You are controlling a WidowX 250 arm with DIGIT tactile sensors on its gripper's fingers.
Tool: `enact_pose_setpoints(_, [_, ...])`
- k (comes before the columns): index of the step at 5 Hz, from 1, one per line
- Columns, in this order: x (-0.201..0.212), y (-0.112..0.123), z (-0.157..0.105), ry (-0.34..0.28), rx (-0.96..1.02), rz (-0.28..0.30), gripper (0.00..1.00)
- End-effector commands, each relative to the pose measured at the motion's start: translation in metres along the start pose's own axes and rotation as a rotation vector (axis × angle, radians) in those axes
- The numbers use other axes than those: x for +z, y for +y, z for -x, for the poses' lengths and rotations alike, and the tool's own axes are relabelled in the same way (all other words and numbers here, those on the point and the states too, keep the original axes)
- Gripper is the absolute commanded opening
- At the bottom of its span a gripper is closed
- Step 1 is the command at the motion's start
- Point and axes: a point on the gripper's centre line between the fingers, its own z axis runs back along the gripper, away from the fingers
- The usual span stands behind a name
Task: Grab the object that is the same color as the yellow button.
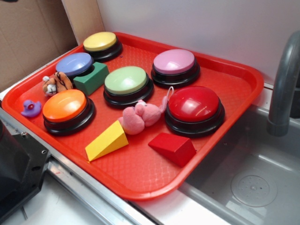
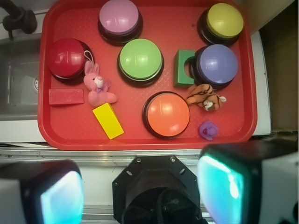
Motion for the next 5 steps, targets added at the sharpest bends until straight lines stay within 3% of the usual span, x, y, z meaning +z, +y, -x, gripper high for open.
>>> enact_pose_setpoints(1, [0.000,0.000,0.000,0.000,0.000,0.000,1.00])
enact_pose_setpoints(2, [-0.023,-0.014,-0.006,-0.059,-0.163,0.000,1.00])
enact_pose_setpoints(4, [-0.075,-0.037,-0.021,-0.073,-0.407,0.046,1.00])
enact_pose_setpoints(5, [-0.111,-0.055,-0.026,-0.080,-0.433,-0.015,1.00])
